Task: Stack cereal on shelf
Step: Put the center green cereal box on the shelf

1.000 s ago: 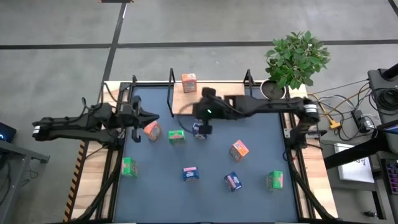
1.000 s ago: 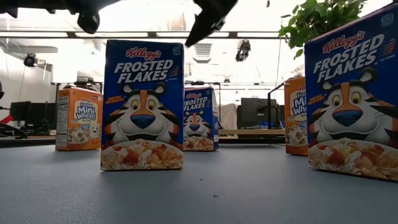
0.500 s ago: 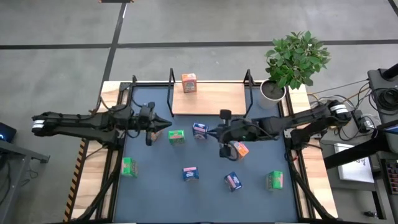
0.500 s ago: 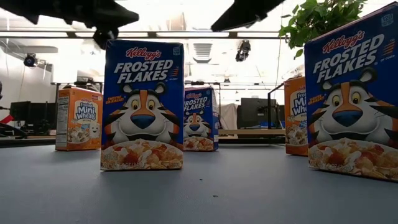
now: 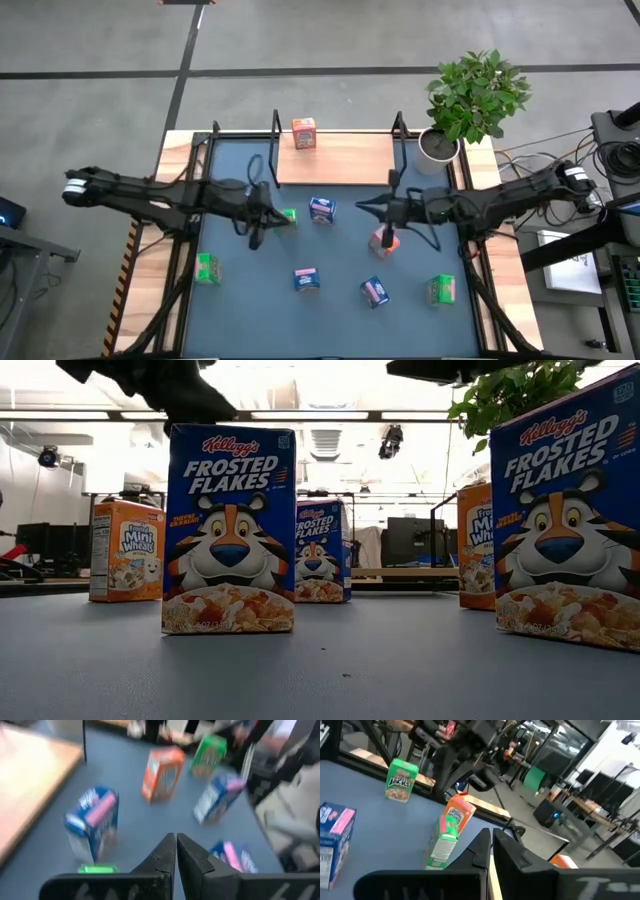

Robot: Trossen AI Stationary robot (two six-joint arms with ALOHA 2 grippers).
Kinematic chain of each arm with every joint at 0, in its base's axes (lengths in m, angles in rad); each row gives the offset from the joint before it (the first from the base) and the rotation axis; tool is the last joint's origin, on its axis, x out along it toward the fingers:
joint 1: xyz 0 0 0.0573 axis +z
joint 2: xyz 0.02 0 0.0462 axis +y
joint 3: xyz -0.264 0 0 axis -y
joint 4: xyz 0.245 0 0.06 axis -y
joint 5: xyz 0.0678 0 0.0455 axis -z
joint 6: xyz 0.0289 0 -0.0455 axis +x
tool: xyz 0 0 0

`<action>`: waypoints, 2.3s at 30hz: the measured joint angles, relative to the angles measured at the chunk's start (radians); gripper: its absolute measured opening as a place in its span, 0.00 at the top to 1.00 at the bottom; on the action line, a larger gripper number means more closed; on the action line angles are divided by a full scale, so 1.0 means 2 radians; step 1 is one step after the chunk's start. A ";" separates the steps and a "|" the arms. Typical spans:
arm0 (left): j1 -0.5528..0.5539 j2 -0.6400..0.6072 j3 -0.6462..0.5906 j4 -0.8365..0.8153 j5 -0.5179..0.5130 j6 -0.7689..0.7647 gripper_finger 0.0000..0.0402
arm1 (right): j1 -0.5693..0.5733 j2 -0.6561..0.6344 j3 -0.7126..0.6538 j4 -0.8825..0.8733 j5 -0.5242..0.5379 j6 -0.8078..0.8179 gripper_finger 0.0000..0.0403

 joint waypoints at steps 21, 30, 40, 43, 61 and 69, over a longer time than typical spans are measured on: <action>-0.007 0.156 0.142 -0.257 -0.121 0.105 0.32 | 0.000 -0.092 -0.059 0.007 -0.002 -0.014 0.97; -0.006 0.177 0.140 -0.256 -0.151 0.117 0.36 | 0.000 -0.089 -0.060 0.007 -0.001 -0.014 0.97; -0.006 0.193 0.139 -0.259 -0.152 0.121 0.49 | 0.000 -0.088 -0.060 0.008 -0.001 -0.014 0.97; -0.006 0.193 0.139 -0.260 -0.149 0.114 0.55 | 0.000 -0.088 -0.060 0.007 -0.001 -0.014 0.97; -0.005 0.173 0.248 -0.332 -0.129 0.166 0.66 | 0.000 -0.088 -0.060 0.007 -0.001 -0.010 0.97; 0.041 0.173 0.345 -0.343 -0.129 0.286 0.66 | 0.000 -0.088 -0.060 0.007 -0.001 -0.009 0.97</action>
